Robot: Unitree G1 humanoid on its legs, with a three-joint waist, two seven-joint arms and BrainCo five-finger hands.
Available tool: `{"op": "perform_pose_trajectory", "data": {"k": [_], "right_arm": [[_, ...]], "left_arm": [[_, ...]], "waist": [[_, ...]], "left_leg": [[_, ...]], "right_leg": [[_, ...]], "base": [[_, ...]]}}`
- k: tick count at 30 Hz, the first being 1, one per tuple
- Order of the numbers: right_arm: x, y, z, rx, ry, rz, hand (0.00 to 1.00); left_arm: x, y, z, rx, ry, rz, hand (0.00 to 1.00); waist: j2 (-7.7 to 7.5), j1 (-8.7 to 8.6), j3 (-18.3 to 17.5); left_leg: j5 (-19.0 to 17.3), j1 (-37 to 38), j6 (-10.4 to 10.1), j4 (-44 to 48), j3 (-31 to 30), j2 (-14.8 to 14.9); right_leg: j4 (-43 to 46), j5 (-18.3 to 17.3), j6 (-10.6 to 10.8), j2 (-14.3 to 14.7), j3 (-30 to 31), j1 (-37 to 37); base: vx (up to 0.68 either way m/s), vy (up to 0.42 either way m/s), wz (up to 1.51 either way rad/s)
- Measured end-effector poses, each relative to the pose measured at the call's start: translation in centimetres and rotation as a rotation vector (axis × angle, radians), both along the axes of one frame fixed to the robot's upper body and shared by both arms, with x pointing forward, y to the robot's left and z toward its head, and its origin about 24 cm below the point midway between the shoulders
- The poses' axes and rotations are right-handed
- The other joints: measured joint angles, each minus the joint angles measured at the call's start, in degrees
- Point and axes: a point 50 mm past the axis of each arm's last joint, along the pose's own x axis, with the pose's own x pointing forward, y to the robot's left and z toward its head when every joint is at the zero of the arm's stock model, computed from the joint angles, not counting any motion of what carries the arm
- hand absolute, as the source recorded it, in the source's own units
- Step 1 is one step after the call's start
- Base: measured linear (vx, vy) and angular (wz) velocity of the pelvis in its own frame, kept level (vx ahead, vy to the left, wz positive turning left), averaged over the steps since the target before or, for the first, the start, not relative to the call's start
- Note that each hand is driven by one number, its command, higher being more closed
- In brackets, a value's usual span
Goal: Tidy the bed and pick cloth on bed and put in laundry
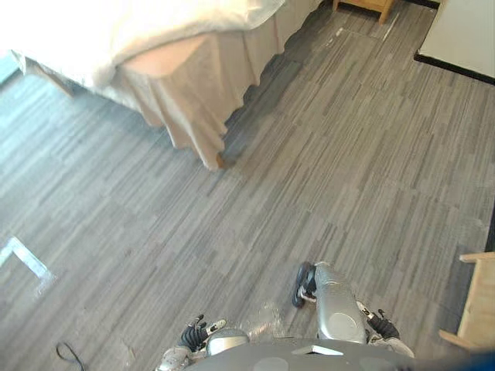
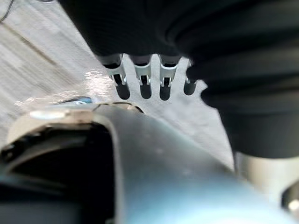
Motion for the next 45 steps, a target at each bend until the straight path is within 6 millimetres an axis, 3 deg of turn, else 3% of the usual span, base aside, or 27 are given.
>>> {"op": "perform_pose_trajectory", "data": {"k": [1, 2, 3, 4, 6, 9, 11, 12, 13, 14, 15, 16, 17, 18, 19, 20, 21, 22, 24, 27, 30, 33, 34, 35, 37, 41, 45], "right_arm": [[-0.1, -0.4, 0.0, -0.034, 0.012, 0.024, 0.00], [-0.2, -0.7, 0.0, -0.054, 0.022, 0.040, 0.00], [-0.3, -0.8, 0.0, -0.063, 0.035, 0.053, 0.00], [0.1, -0.7, -0.1, -0.076, 0.046, 0.083, 0.00], [0.7, -0.6, 0.1, -0.087, 0.033, 0.102, 0.00], [1.6, -1.0, 0.7, -0.117, -0.020, 0.124, 0.00], [2.0, -0.9, 1.1, -0.128, -0.065, 0.137, 0.00], [1.6, -0.9, 1.2, -0.138, -0.090, 0.140, 0.00], [0.8, -1.0, 1.3, -0.150, -0.096, 0.146, 0.00], [0.4, -1.1, 1.3, -0.158, -0.090, 0.156, 0.00], [-0.1, 0.3, 0.7, -0.116, -0.070, 0.136, 0.00], [-0.1, 0.4, 0.6, -0.119, -0.067, 0.128, 0.00], [-0.1, 0.3, 0.6, -0.127, -0.070, 0.126, 0.00], [-0.2, 0.0, 0.7, -0.145, -0.067, 0.131, 0.00], [-0.7, -0.6, 0.7, -0.162, -0.049, 0.111, 0.00], [-0.9, -1.0, 0.7, -0.173, -0.041, 0.096, 0.00], [-1.4, -1.8, 0.8, -0.195, -0.020, 0.073, 0.00], [-1.6, -2.2, 0.8, -0.210, -0.006, 0.079, 0.00], [-1.7, -2.4, 0.9, -0.223, 0.000, 0.104, 0.00], [-1.9, -1.3, 0.5, -0.208, 0.011, 0.140, 0.00], [-1.5, -0.3, 0.3, -0.188, 0.002, 0.158, 0.00], [-0.8, 0.3, 0.4, -0.195, -0.030, 0.222, 0.00], [-0.7, 0.7, 0.3, -0.189, -0.031, 0.253, 0.00], [-0.9, 0.3, 0.4, -0.198, -0.029, 0.261, 0.00], [0.6, 0.0, 0.8, -0.219, -0.076, 0.334, 0.00], [2.9, 1.3, 1.3, -0.173, -0.156, 0.399, 0.00], [2.9, 2.9, 0.7, -0.098, -0.117, 0.398, 0.00]], "left_arm": [[0.1, -0.2, 0.1, -0.018, -0.030, 0.054, 0.00], [0.2, -0.3, 0.1, -0.033, -0.048, 0.084, 0.00], [0.2, -0.3, 0.1, -0.044, -0.058, 0.107, 0.00], [0.5, 0.1, 0.3, -0.055, -0.093, 0.138, 0.00], [1.2, 0.3, 0.7, -0.063, -0.139, 0.150, 0.00], [2.4, 0.6, 1.3, -0.088, -0.225, 0.159, 0.00], [2.4, 0.7, 1.4, -0.104, -0.245, 0.198, 0.00], [2.2, 0.7, 1.4, -0.107, -0.249, 0.230, 0.00], [1.5, 0.5, 1.3, -0.109, -0.242, 0.244, 0.00], [1.0, 0.3, 1.2, -0.111, -0.233, 0.251, 0.00], [1.3, 1.8, 1.5, -0.084, -0.252, 0.280, 0.00], [1.8, 2.1, 1.7, -0.068, -0.276, 0.272, 0.00], [1.8, 1.9, 1.7, -0.070, -0.279, 0.268, 0.00], [1.7, 1.3, 1.6, -0.084, -0.273, 0.270, 0.00], [1.0, 1.4, 1.5, -0.080, -0.256, 0.287, 0.00], [0.8, 1.4, 1.5, -0.078, -0.250, 0.287, 0.00], [0.5, 1.4, 1.3, -0.080, -0.230, 0.279, 0.00], [0.0, 1.1, 1.0, -0.087, -0.205, 0.276, 0.00], [-0.6, 1.3, 0.6, -0.095, -0.163, 0.286, 0.00], [-0.3, 1.7, 0.6, -0.111, -0.172, 0.310, 0.00], [-0.2, 2.3, 0.7, -0.130, -0.185, 0.360, 0.00], [-0.2, 2.1, 0.6, -0.138, -0.182, 0.389, 0.00], [-0.3, 1.7, 0.4, -0.151, -0.151, 0.409, 0.00], [-0.1, 0.7, 0.1, -0.178, -0.135, 0.418, 0.00], [0.4, -0.6, 0.0, -0.202, -0.134, 0.448, 0.00], [2.3, -0.8, 0.3, -0.183, -0.141, 0.462, 0.00], [2.5, -0.5, 0.4, -0.136, -0.112, 0.500, 0.00]], "waist": [[0.98, 0.27, -0.7], [1.41, 0.38, -0.9], [1.52, 0.70, -1.0], [1.01, 1.49, -0.7], [0.25, 2.50, -0.3], [-0.96, 5.98, 0.3], [-2.01, 6.63, 0.4], [-2.20, 7.06, -0.6], [-1.55, 7.50, -2.9], [-0.81, 7.89, -4.3], [-4.98, 7.59, -6.2], [-5.34, 7.65, -6.8], [-5.21, 7.72, -7.1], [-5.06, 8.37, -7.3], [-4.89, 8.39, -7.5], [-4.76, 8.26, -7.6], [-4.47, 7.55, -7.8], [-4.07, 6.18, -8.0], [-3.38, 5.33, -8.1], [-3.06, 4.84, -7.6], [-3.80, 5.28, -7.9], [-4.49, 5.24, -7.7], [-4.73, 4.87, -7.0], [-3.51, 5.09, -7.1], [-2.44, 5.21, -7.2], [-3.54, 5.11, -7.6], [-4.31, 6.33, -7.6]], "left_leg": [[-1.9, -8.3, 0.1, 20.9, -2.6, 2.4], [-4.1, -12.5, 0.3, 29.3, -4.0, 2.5], [-5.4, -15.2, 0.5, 33.7, -5.3, 1.8], [-7.8, -21.8, 0.6, 40.8, -7.6, -2.0], [-10.2, -28.4, 0.6, 43.4, -7.6, -6.0], [-15.4, -36.3, 5.0, 31.7, 4.2, -9.7], [-14.9, -36.5, 7.5, 22.3, 13.2, -10.6], [-12.6, -36.5, 10.8, 13.2, 20.8, -11.4], [-6.2, -36.0, 12.9, 1.8, 27.7, -12.2], [-4.1, -35.9, 18.0, -3.1, 30.8, -12.6], [-6.0, -34.4, 22.8, -4.3, 33.1, -16.1], [-8.7, -34.0, 23.5, -5.3, 31.2, -17.7], [-9.4, -33.5, 23.1, -5.7, 29.8, -18.6], [-10.8, -30.7, 22.9, -7.3, 27.7, -20.5], [-12.3, -27.2, 21.7, -8.1, 24.7, -22.2], [-12.9, -25.4, 20.9, -8.5, 23.2, -23.0], [-13.3, -22.0, 19.5, -9.5, 19.5, -24.8], [-13.3, -18.3, 18.7, -11.1, 16.3, -25.7], [-13.0, -13.1, 18.0, -13.5, 10.8, -25.9], [-12.2, -7.0, 15.6, -17.1, 1.9, -24.4], [-12.8, -3.7, 12.0, -19.1, -6.0, -21.1], [-14.6, -2.6, 8.9, -18.6, -11.7, -19.5], [-16.4, -1.2, 6.5, -17.6, -14.1, -19.1], [-16.5, -1.0, 5.7, -17.5, -14.2, -17.8], [-14.9, 0.3, 3.1, -17.8, -12.5, -15.6], [-11.5, 0.7, 0.6, -16.8, -12.6, -13.7], [-10.8, -9.5, -0.9, 7.5, -9.2, -9.0]], "right_leg": [[-5.7, -0.3, -0.4, 3.5, 0.2, 5.0], [-8.9, -0.3, -0.5, 5.1, 0.3, 7.5], [-10.9, -0.1, -0.8, 6.0, 0.5, 9.3], [-15.5, 0.3, -2.5, 7.3, 1.4, 13.5], [-19.3, 1.0, -3.1, 7.8, 1.8, 17.7], [-25.3, 2.0, 1.3, 7.4, 1.1, 27.9], [-26.0, 0.4, 4.1, 6.3, -0.7, 32.7], [-26.5, -0.6, 5.9, 6.2, -2.4, 35.8], [-26.8, -1.5, 7.5, 7.5, -3.3, 38.1], [-26.7, -1.8, 8.1, 8.5, -3.3, 38.9], [-25.9, -1.7, 9.8, 5.9, -4.5, 39.9], [-21.4, 1.1, 12.3, 4.8, -4.8, 38.4], [-19.7, 0.7, 10.2, 4.1, -5.0, 38.1], [-15.4, 0.6, 10.4, 2.6, -5.0, 37.9], [-6.0, 1.4, 11.1, 0.4, -4.9, 36.3], [2.3, 2.2, 10.3, -1.3, -4.7, 34.4], [18.4, 3.9, 7.2, -4.3, -3.2, 29.1], [27.1, 4.1, 7.5, -6.4, -1.6, 24.0], [30.5, 4.0, 7.3, -9.5, 0.0, 16.9], [24.1, 3.6, 7.7, -10.8, 3.3, 8.9], [6.1, 4.1, 8.9, -8.2, 6.6, 4.5], [-13.8, 10.0, 8.5, -3.1, 13.7, 2.9], [-16.8, 15.9, 8.4, -2.2, 15.6, 5.3], [-16.4, 15.8, 8.0, -1.6, 14.5, 6.0], [-11.0, 10.6, 5.9, -1.8, 11.7, 6.3], [-9.5, 7.2, 4.1, -1.9, 7.2, 9.0], [-19.1, 7.5, 3.5, 0.1, 3.1, 19.1]], "base": [[0.63, -0.317, -0.33], [0.50, -0.223, -0.32], [0.49, -0.179, -0.21], [0.37, -0.114, -0.21], [0.41, -0.099, -0.30], [0.61, -0.075, -0.39], [0.59, -0.025, -0.20], [0.70, -0.023, -0.08], [0.72, -0.019, -0.04], [0.92, 0.008, 0.41], [0.94, 0.025, 0.76], [0.94, 0.049, 0.92], [0.73, 0.096, 0.71], [0.73, 0.160, 0.73], [0.73, 0.165, 0.81], [0.70, 0.129, 1.19], [0.65, 0.070, 1.54], [0.63, 0.044, 1.65], [0.59, -0.013, 1.51], [0.49, -0.130, 1.75], [0.42, -0.290, 1.47], [0.39, -0.391, 1.17], [0.39, -0.391, 0.87], [0.45, -0.444, 0.98], [0.33, -0.327, 0.55], [0.23, -0.279, 0.55], [0.09, -0.177, 0.49]]}}
